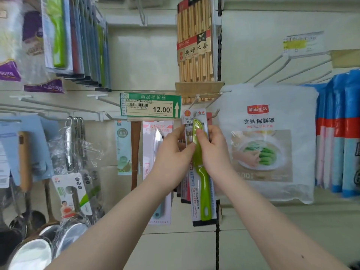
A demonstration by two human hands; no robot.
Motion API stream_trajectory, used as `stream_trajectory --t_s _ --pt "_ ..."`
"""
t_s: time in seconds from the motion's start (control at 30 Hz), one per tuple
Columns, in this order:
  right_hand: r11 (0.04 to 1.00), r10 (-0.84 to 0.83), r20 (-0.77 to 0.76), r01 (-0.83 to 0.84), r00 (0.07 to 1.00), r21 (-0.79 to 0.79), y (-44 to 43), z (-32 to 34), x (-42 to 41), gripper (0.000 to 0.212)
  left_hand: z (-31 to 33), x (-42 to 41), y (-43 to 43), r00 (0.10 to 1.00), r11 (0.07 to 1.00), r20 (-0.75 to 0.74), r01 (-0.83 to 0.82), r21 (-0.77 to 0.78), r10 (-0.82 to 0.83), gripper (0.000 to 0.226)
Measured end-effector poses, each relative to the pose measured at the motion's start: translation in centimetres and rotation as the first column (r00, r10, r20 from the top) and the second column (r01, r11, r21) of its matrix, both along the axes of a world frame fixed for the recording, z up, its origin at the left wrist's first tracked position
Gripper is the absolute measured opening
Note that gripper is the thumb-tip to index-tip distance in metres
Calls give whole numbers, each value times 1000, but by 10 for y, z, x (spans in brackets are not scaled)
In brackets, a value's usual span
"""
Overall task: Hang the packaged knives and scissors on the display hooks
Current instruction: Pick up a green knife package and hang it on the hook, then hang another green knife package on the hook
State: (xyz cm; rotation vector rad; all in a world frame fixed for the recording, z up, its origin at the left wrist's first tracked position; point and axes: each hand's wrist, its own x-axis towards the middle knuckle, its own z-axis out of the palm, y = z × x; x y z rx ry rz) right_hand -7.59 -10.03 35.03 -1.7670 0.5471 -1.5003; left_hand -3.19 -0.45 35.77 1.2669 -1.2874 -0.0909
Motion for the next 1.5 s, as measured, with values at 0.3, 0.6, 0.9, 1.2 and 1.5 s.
stream_trajectory --t_s 0.3,0.6,0.9,1.2,1.5 --pt "999 -34 -58 36 998 40 -9 1 3 39 1 3 -9 999 993 15 -49 109 47 52" --pt "998 -33 -77 37 996 46 -19 -3 6 27 -7 4 -16 999 994 -16 -40 103 42 49" --pt "996 83 2 -83 997 25 -5 -27 -17 40 -27 -13 -10 999 999 20 -39 -14 39 49" --pt "971 190 66 -197 980 134 12 -133 -27 37 -124 -30 1 990 998 -139 11 -67 -21 48" --pt "945 78 -112 -38 991 324 15 -258 -36 27 -237 -18 7 946 984 -309 -48 170 100 42"
